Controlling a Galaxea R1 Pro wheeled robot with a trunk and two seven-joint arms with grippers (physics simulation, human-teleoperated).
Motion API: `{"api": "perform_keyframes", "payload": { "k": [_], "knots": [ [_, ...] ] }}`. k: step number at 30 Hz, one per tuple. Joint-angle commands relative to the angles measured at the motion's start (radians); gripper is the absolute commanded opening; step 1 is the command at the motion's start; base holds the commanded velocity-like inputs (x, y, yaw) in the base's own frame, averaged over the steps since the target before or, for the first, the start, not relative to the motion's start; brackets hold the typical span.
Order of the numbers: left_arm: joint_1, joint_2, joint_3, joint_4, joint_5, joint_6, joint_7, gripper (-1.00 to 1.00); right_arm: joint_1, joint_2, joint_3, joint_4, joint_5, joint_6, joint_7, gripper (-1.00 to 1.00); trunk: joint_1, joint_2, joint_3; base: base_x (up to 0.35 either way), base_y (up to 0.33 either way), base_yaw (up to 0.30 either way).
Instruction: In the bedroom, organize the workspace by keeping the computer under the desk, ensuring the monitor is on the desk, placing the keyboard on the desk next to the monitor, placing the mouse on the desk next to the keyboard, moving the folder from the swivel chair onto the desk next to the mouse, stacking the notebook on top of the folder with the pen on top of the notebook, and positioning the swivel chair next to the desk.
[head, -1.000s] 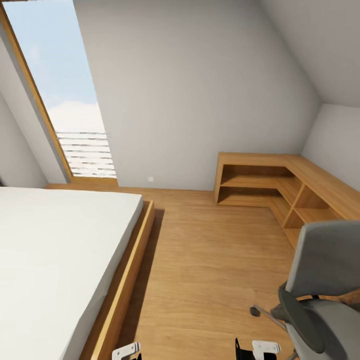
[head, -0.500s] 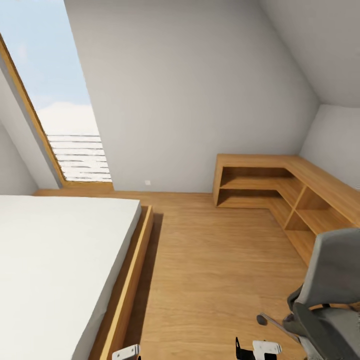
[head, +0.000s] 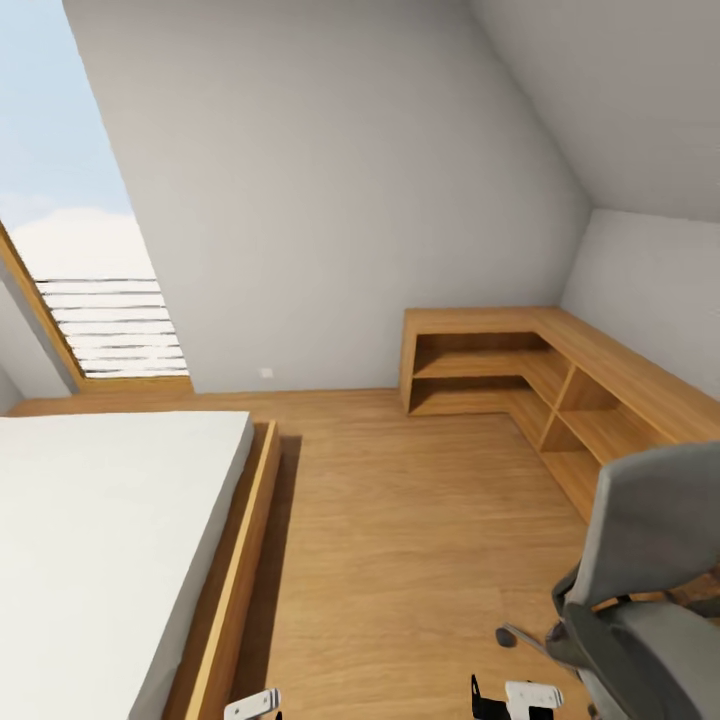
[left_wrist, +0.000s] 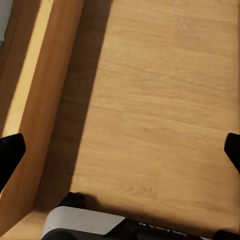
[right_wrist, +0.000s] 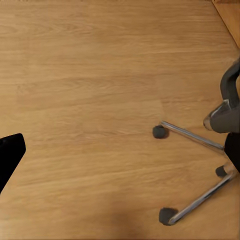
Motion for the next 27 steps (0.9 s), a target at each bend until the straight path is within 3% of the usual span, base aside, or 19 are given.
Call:
{"api": "perform_keyframes", "payload": {
  "k": [1, 27],
  "knots": [
    [-0.001, 0.001, -0.007, 0.000, 0.011, -0.006, 0.007, 1.00, -0.001, 0.000, 0.009, -0.001, -0.001, 0.000, -0.008, 1.00, 0.001, -0.002, -0.002, 0.311, 0.001, -0.033],
    [-0.001, 0.001, -0.007, 0.002, 0.011, -0.006, 0.007, 1.00, -0.001, -0.001, 0.009, -0.001, 0.000, 0.000, -0.008, 1.00, 0.001, -0.002, -0.002, 0.328, 0.000, -0.003]
  ]
}}
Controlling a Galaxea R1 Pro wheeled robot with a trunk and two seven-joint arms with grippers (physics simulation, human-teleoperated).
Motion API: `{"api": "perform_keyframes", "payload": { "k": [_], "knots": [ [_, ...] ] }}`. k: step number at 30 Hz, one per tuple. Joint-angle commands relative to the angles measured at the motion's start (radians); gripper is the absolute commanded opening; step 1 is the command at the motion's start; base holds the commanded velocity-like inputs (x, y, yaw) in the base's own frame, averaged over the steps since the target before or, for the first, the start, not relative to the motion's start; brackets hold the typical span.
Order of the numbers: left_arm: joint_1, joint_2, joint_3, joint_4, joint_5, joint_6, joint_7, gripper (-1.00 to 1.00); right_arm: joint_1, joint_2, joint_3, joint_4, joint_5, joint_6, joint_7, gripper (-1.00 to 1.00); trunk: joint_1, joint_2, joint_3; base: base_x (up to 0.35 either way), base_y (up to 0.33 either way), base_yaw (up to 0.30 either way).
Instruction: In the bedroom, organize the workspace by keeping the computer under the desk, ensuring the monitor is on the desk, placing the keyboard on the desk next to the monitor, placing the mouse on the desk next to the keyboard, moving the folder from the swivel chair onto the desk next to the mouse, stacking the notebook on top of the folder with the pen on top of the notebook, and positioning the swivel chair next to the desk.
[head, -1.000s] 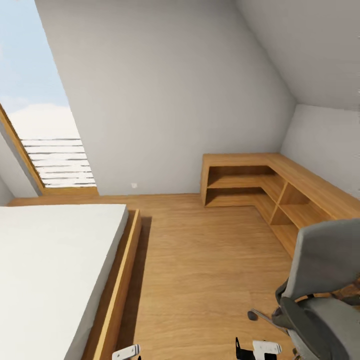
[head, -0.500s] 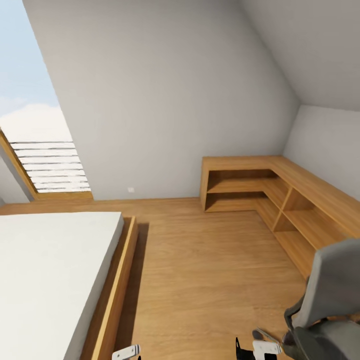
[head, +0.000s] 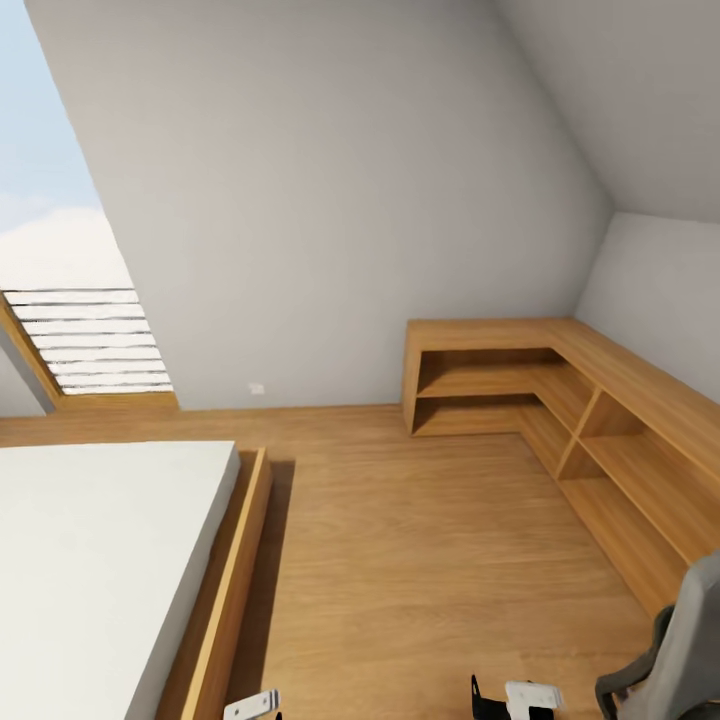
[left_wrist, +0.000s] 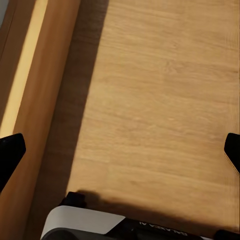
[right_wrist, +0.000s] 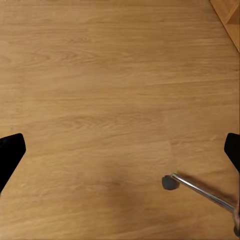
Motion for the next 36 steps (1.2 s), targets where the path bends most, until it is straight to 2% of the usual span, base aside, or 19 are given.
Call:
{"api": "perform_keyframes", "payload": {
  "k": [1, 36],
  "knots": [
    [-0.001, 0.001, -0.007, 0.000, 0.011, -0.006, 0.007, 1.00, -0.001, 0.000, 0.009, -0.001, -0.002, 0.000, -0.008, 1.00, 0.001, -0.002, -0.002, 0.330, 0.000, 0.000],
    [-0.001, 0.001, -0.008, 0.001, 0.011, -0.006, 0.007, 1.00, -0.001, 0.000, 0.009, -0.001, -0.002, 0.000, -0.008, 1.00, 0.001, -0.002, -0.002, 0.330, 0.000, 0.000]
  ]
}}
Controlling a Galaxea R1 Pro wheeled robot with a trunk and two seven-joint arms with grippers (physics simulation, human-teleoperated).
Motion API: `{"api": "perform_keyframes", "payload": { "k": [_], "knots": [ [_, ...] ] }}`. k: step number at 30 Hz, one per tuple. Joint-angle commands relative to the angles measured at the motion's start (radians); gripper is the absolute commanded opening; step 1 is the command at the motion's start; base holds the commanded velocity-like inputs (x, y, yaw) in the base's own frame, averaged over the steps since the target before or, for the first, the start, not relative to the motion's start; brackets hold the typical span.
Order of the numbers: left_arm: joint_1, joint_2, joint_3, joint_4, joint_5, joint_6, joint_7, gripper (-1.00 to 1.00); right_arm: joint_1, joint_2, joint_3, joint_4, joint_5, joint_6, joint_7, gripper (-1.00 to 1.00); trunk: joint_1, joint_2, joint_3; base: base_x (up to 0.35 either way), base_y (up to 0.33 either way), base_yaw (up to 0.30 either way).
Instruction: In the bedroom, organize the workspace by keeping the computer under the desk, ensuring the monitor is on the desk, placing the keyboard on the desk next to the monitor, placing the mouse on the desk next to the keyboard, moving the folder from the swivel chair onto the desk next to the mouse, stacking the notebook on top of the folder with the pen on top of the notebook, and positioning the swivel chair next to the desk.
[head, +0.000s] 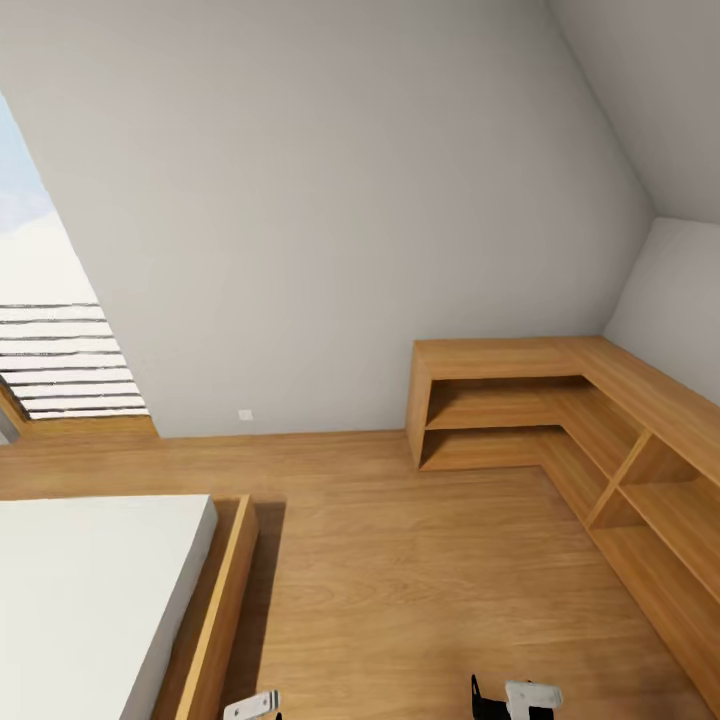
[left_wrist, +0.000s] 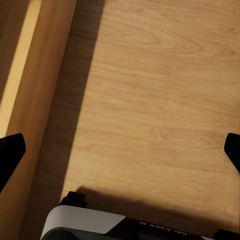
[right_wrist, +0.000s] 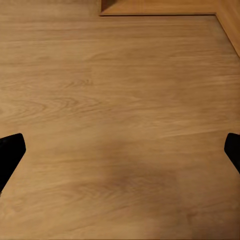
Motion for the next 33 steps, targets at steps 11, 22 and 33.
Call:
{"api": "perform_keyframes", "payload": {
  "k": [11, 22, 33],
  "knots": [
    [-0.001, 0.001, -0.007, 0.000, 0.012, -0.006, 0.007, 1.00, -0.001, 0.000, 0.009, 0.000, -0.001, -0.001, -0.007, 1.00, 0.001, -0.002, 0.006, 0.331, 0.000, -0.027],
    [-0.001, 0.001, -0.007, 0.000, 0.012, -0.006, 0.007, 1.00, -0.001, 0.000, 0.009, 0.002, 0.000, -0.002, -0.007, 1.00, 0.001, -0.002, 0.022, 0.331, 0.000, -0.072],
    [-0.001, 0.001, -0.007, 0.000, 0.012, -0.006, 0.007, 1.00, -0.001, 0.000, 0.009, 0.009, 0.002, -0.002, -0.007, 1.00, 0.001, -0.002, 0.034, 0.331, 0.000, -0.046]
  ]
}}
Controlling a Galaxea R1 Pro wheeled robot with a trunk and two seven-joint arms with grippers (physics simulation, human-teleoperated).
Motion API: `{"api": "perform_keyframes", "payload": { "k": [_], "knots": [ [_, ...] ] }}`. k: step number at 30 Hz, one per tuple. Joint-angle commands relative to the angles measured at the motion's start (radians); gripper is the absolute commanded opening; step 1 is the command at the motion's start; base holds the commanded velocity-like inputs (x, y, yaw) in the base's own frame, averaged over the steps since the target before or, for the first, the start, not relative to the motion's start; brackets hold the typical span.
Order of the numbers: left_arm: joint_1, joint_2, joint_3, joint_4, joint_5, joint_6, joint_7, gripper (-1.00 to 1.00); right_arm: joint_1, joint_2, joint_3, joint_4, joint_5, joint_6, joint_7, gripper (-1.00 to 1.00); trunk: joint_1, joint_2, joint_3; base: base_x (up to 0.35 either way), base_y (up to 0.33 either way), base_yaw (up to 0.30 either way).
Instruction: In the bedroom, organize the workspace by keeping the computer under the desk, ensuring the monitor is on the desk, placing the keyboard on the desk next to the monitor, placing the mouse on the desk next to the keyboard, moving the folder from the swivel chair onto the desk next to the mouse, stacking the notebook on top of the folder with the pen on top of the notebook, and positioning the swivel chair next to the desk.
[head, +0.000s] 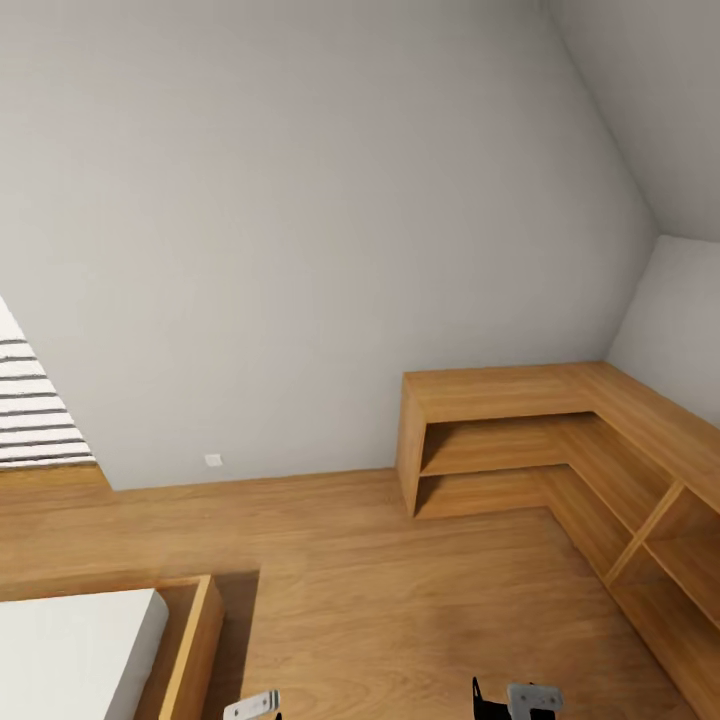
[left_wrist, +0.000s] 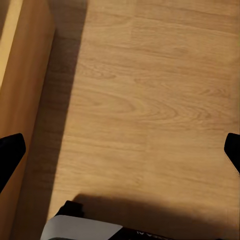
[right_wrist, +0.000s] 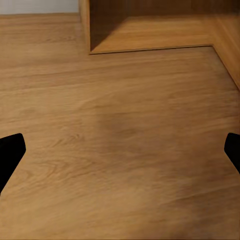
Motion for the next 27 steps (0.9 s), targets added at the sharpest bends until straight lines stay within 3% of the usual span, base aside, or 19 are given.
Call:
{"api": "perform_keyframes", "payload": {
  "k": [1, 9, 27],
  "knots": [
    [-0.001, 0.001, -0.008, 0.000, 0.011, -0.006, 0.007, 1.00, -0.001, 0.000, 0.009, -0.001, -0.001, 0.000, -0.009, 1.00, 0.001, -0.002, -0.002, 0.331, 0.000, -0.008],
    [-0.001, 0.001, -0.008, 0.000, 0.010, -0.006, 0.008, 1.00, -0.001, 0.000, 0.009, -0.001, -0.001, 0.000, -0.009, 1.00, 0.001, -0.002, -0.001, 0.297, 0.000, -0.112],
    [-0.001, 0.000, -0.009, 0.000, 0.009, -0.005, 0.007, 1.00, -0.001, 0.000, 0.009, -0.001, -0.001, 0.001, -0.009, 1.00, 0.001, -0.002, -0.001, 0.072, 0.000, -0.285]
  ]
}}
